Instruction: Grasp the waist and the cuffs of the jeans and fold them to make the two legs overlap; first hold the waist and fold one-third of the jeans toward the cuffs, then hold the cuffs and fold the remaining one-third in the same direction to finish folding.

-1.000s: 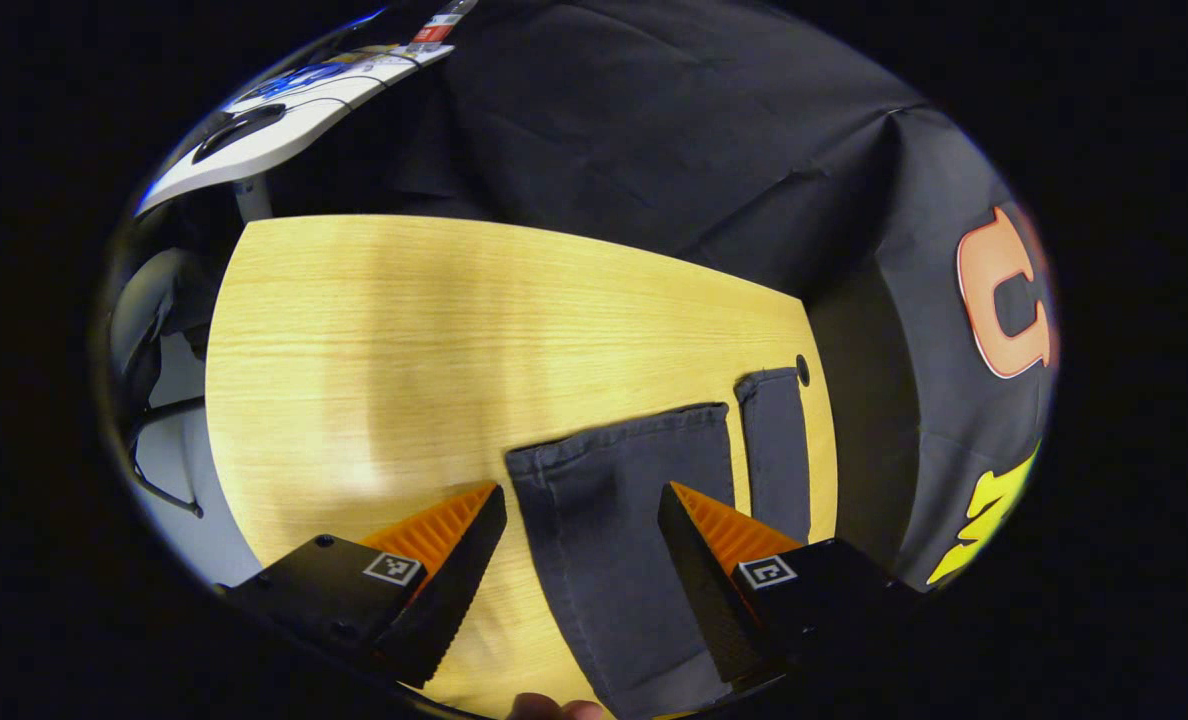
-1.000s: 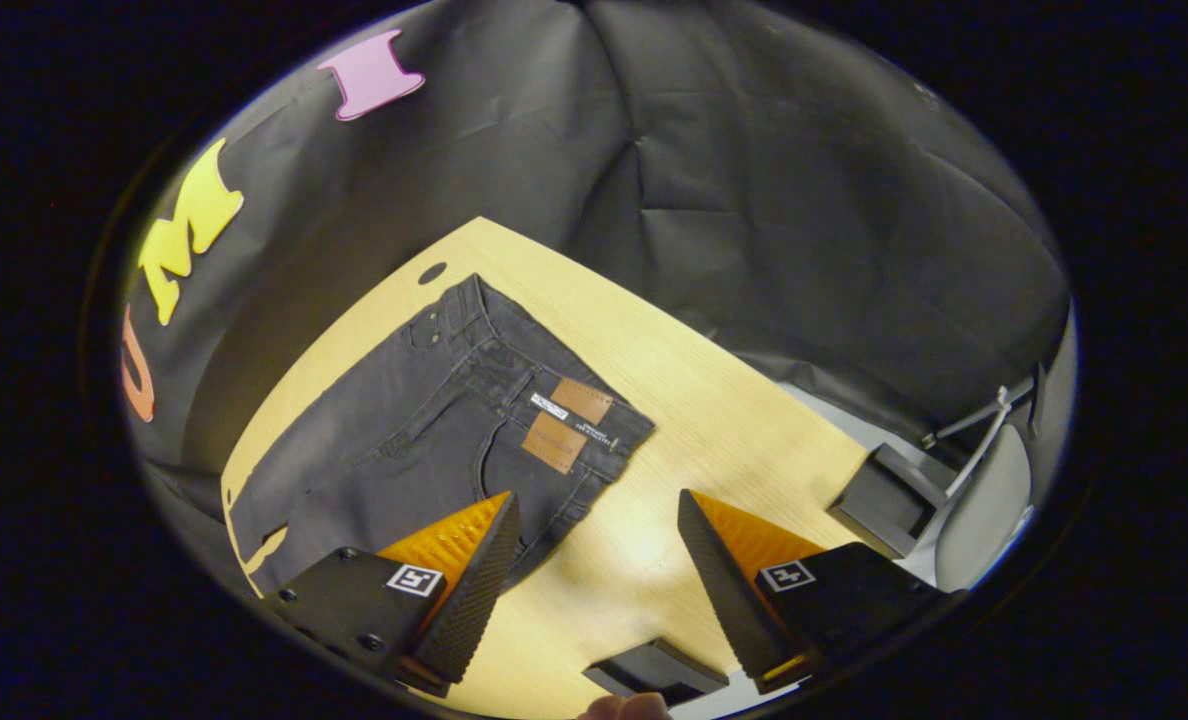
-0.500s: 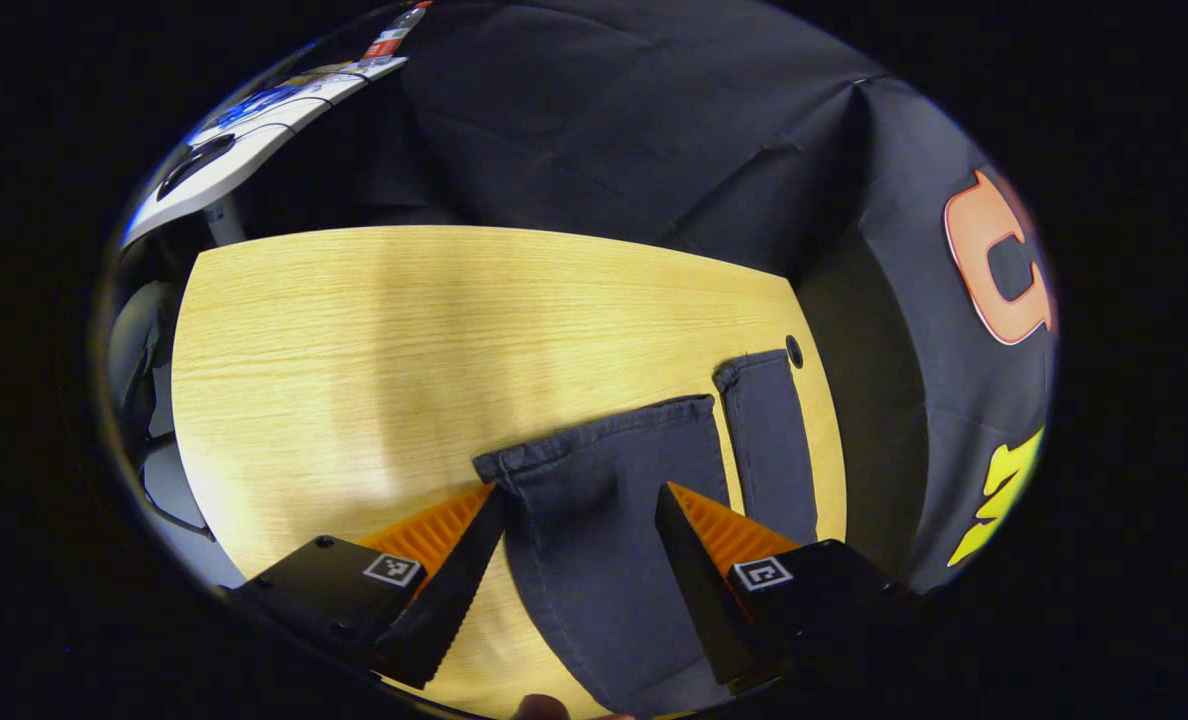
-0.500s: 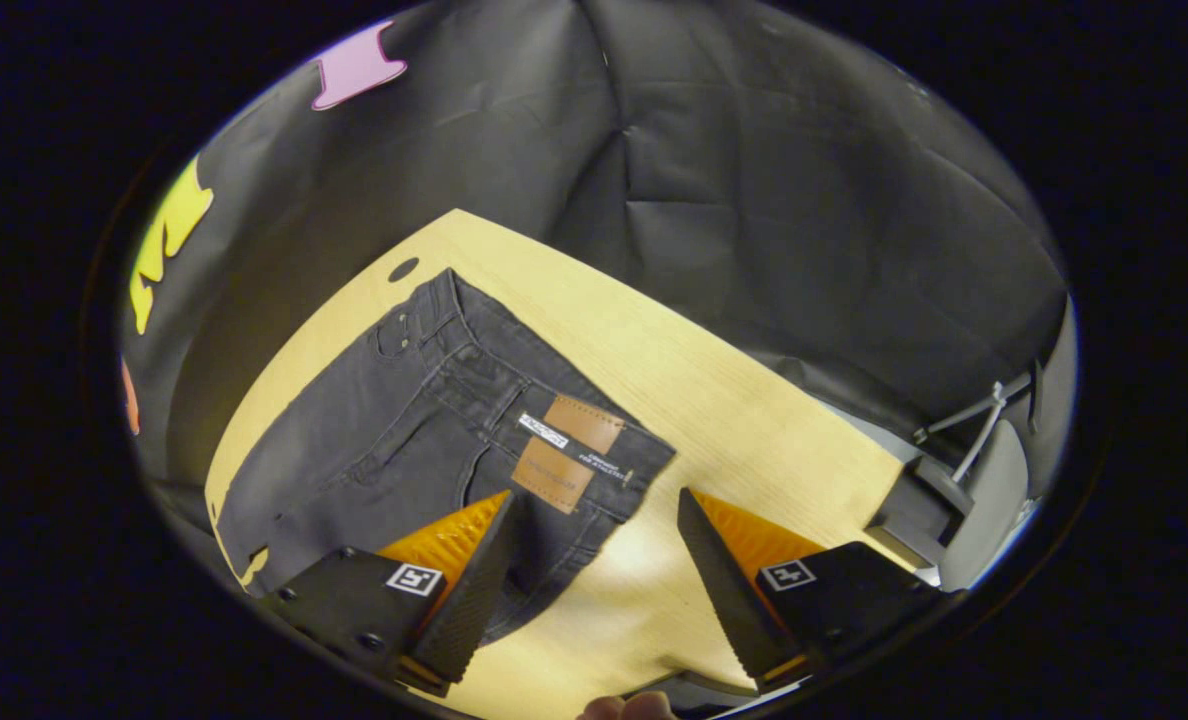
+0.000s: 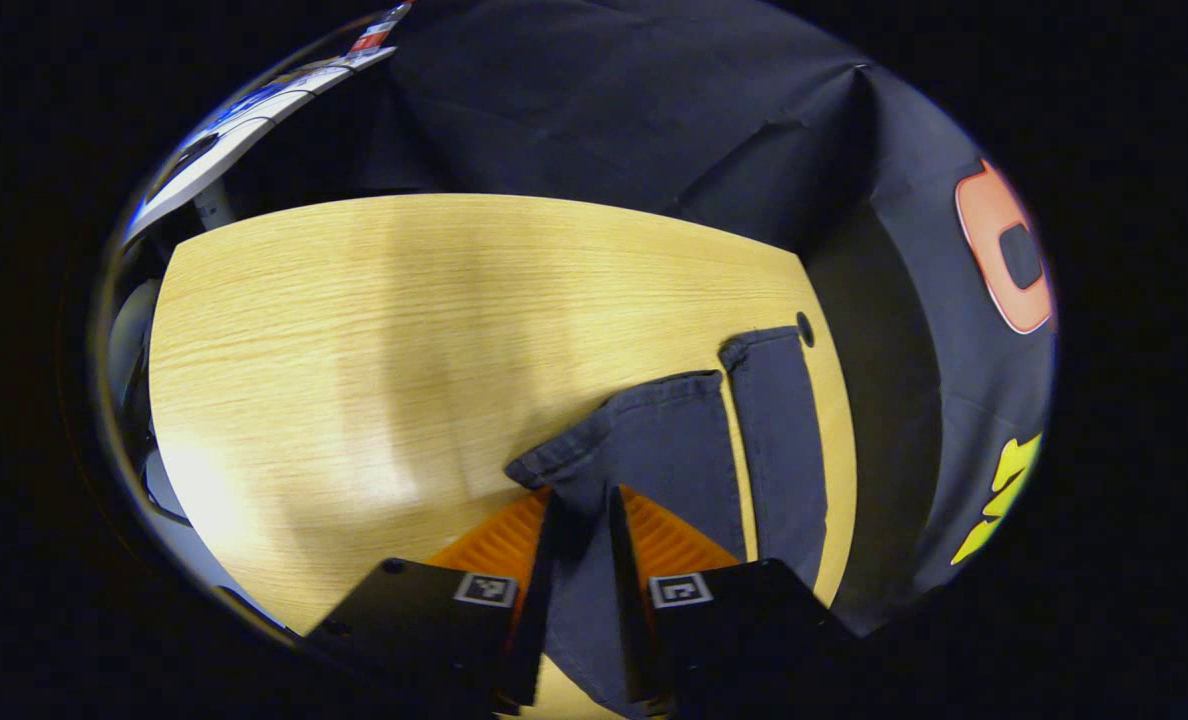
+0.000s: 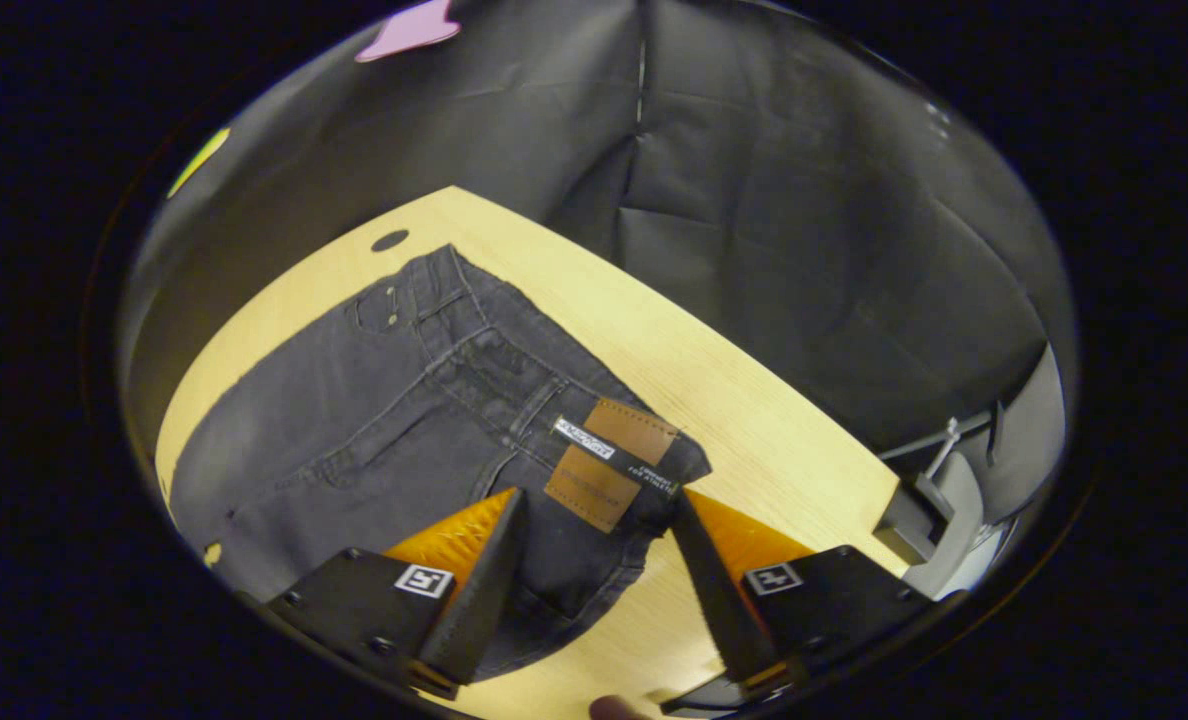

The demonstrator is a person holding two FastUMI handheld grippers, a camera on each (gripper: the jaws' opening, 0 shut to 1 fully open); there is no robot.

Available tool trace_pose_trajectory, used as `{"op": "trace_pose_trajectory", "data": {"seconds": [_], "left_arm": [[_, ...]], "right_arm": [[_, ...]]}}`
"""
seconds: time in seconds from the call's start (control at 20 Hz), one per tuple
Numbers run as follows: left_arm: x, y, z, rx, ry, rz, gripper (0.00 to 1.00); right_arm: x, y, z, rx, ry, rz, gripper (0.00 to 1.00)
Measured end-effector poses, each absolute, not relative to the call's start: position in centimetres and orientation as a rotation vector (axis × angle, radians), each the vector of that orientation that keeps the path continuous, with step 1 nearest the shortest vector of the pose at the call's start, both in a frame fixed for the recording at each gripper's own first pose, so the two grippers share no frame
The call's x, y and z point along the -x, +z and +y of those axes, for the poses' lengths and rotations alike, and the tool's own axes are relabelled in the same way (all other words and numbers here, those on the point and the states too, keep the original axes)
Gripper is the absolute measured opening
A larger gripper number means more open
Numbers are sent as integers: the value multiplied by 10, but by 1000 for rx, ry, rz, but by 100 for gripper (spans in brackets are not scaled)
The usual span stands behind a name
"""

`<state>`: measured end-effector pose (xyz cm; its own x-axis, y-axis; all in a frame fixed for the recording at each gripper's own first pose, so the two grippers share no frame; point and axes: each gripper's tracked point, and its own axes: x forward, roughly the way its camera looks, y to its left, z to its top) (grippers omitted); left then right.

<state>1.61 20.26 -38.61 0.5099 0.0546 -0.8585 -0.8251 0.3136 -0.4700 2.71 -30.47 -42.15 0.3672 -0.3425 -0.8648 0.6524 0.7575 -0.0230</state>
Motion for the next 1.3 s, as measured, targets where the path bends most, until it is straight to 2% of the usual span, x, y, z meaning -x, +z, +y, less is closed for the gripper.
{"op": "trace_pose_trajectory", "data": {"seconds": [0.05,0.1,0.25,0.4,0.7,0.75,1.0,1.3], "left_arm": [[-17,-386,201,1108,677,859,23],[-18,-385,199,1113,668,857,13],[-19,-383,198,1147,639,846,7],[-17,-368,192,1195,593,825,5],[-22,-320,182,1244,486,771,4],[-25,-314,181,1266,478,760,4],[-52,-275,178,1348,434,711,4],[-100,-258,199,1483,509,711,4]], "right_arm": [[-29,-422,-303,-353,-636,1023,84],[-34,-418,-303,-365,-621,1026,66],[-35,-417,-296,-460,-627,1052,11],[-36,-405,-292,-620,-594,1038,2],[-47,-359,-282,-802,-474,942,2],[-47,-354,-280,-825,-464,934,0],[-57,-339,-278,-1001,-432,921,2],[-89,-310,-305,-1284,-413,919,0]]}}
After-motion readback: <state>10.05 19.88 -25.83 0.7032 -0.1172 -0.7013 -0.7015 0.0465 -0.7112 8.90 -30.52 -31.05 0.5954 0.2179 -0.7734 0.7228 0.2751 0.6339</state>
